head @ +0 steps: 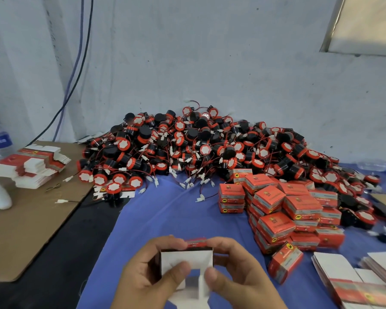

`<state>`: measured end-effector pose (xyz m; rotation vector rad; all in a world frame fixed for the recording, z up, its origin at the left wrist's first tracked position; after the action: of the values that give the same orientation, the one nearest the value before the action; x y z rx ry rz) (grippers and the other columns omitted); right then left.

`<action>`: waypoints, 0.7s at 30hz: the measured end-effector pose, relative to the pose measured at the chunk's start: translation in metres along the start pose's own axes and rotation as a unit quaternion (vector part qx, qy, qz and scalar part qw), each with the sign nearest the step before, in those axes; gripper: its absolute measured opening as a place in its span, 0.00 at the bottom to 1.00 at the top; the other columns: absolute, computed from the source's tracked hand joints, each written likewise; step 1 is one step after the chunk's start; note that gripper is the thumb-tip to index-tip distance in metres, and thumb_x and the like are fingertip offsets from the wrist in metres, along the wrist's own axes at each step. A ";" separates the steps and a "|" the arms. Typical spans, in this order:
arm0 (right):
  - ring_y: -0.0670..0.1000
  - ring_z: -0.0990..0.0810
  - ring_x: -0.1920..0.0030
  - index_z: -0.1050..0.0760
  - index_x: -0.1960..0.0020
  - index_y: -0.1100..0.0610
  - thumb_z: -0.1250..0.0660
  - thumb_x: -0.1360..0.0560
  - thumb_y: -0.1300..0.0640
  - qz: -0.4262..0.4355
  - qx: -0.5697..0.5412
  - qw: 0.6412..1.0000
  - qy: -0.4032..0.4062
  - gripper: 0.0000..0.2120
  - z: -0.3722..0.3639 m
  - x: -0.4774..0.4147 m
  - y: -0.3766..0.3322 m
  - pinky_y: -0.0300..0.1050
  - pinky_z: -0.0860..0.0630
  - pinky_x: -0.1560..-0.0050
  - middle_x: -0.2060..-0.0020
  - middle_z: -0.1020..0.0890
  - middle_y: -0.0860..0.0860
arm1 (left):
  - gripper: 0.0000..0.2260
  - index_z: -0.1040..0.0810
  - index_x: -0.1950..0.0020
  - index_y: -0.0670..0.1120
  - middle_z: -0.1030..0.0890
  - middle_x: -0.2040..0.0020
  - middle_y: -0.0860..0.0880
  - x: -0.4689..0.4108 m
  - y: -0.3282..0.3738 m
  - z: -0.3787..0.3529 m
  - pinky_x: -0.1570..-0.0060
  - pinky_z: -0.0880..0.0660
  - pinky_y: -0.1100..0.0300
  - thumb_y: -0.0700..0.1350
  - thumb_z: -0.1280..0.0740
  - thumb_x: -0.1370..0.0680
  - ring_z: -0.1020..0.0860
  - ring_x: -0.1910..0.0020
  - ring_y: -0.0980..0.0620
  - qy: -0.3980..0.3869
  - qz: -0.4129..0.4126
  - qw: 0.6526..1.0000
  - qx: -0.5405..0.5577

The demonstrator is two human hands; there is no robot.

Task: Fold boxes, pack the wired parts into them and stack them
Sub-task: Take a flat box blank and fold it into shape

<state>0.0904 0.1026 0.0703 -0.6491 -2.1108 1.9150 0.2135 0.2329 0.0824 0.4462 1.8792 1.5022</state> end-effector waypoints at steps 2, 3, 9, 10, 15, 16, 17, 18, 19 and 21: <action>0.53 0.16 0.48 0.20 0.44 0.55 0.22 0.30 0.57 0.053 0.063 0.995 0.063 0.16 0.001 -0.002 0.004 0.46 0.21 0.49 0.47 0.14 0.55 | 0.13 0.14 0.61 0.54 0.15 0.49 0.49 -0.001 0.003 -0.002 0.46 0.26 0.71 0.38 0.18 0.36 0.19 0.47 0.59 -0.024 -0.040 0.998 -0.047; 0.51 0.16 0.49 0.22 0.42 0.53 0.22 0.29 0.56 0.072 0.072 0.991 0.084 0.17 -0.002 -0.002 0.005 0.44 0.21 0.51 0.49 0.14 0.53 | 0.12 0.14 0.62 0.55 0.15 0.48 0.49 -0.001 0.004 -0.004 0.45 0.26 0.71 0.39 0.18 0.36 0.19 0.46 0.59 -0.019 -0.046 0.997 -0.060; 0.49 0.18 0.44 0.23 0.51 0.47 0.33 0.22 0.40 0.176 0.220 0.956 0.082 0.11 -0.013 0.005 -0.001 0.48 0.18 0.58 0.40 0.19 0.49 | 0.10 0.15 0.63 0.46 0.13 0.53 0.47 -0.002 -0.002 -0.002 0.57 0.22 0.70 0.31 0.25 0.35 0.16 0.55 0.57 0.086 0.001 0.996 0.030; 0.49 0.20 0.38 0.22 0.50 0.47 0.36 0.22 0.36 0.171 0.237 0.955 0.048 0.15 -0.012 0.006 -0.003 0.45 0.18 0.53 0.36 0.21 0.47 | 0.13 0.15 0.63 0.48 0.13 0.53 0.48 -0.003 -0.004 0.001 0.59 0.22 0.69 0.29 0.26 0.34 0.16 0.57 0.58 0.095 0.015 0.995 0.031; 0.50 0.19 0.39 0.19 0.54 0.50 0.29 0.25 0.38 0.203 0.259 0.943 0.046 0.15 -0.010 0.007 -0.008 0.46 0.18 0.50 0.35 0.21 0.45 | 0.08 0.16 0.64 0.49 0.13 0.54 0.48 0.001 0.002 -0.004 0.58 0.19 0.63 0.37 0.24 0.37 0.16 0.58 0.55 0.096 0.026 0.994 0.043; 0.50 0.17 0.44 0.20 0.56 0.50 0.28 0.26 0.38 0.220 0.241 0.941 0.091 0.15 -0.012 0.008 -0.007 0.46 0.17 0.54 0.40 0.18 0.46 | 0.07 0.16 0.63 0.49 0.13 0.54 0.48 0.005 0.003 -0.009 0.59 0.19 0.62 0.40 0.22 0.36 0.16 0.59 0.54 0.088 0.018 0.995 0.047; 0.49 0.16 0.48 0.22 0.54 0.47 0.26 0.28 0.37 0.217 0.213 0.943 0.134 0.15 -0.014 0.008 -0.007 0.47 0.17 0.58 0.46 0.17 0.46 | 0.06 0.15 0.61 0.50 0.14 0.56 0.47 0.008 0.007 -0.014 0.61 0.20 0.63 0.45 0.20 0.33 0.16 0.61 0.55 0.077 0.006 0.996 0.051; 0.47 0.17 0.51 0.24 0.51 0.44 0.25 0.31 0.37 0.200 0.174 0.949 0.173 0.16 -0.016 0.008 -0.005 0.47 0.17 0.60 0.50 0.16 0.46 | 0.10 0.15 0.58 0.50 0.15 0.57 0.45 0.011 0.011 -0.019 0.62 0.21 0.66 0.53 0.20 0.32 0.17 0.63 0.55 0.063 -0.007 0.997 0.054; 0.47 0.17 0.51 0.26 0.48 0.40 0.24 0.32 0.37 0.178 0.143 0.952 0.203 0.18 -0.017 0.008 -0.004 0.47 0.17 0.61 0.53 0.16 0.47 | 0.15 0.15 0.55 0.51 0.15 0.56 0.45 0.014 0.014 -0.023 0.61 0.22 0.68 0.59 0.21 0.34 0.17 0.62 0.56 0.054 -0.020 0.997 0.056; 0.49 0.17 0.51 0.25 0.45 0.37 0.23 0.34 0.41 0.161 0.118 0.954 0.222 0.20 -0.017 0.008 -0.002 0.48 0.17 0.61 0.55 0.16 0.50 | 0.19 0.16 0.52 0.51 0.14 0.52 0.46 0.018 0.017 -0.029 0.56 0.22 0.68 0.60 0.21 0.36 0.15 0.55 0.54 0.041 -0.043 0.997 0.057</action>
<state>0.0908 0.1214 0.0735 -1.2900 -1.5457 1.9022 0.1784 0.2286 0.0966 0.3550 2.0305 1.3801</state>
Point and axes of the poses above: each hand's wrist, its own x-axis away from the middle knuckle, its own z-axis out of the back of the hand, y = z × x, the point moved 3 cm from there along -x, towards the middle knuckle
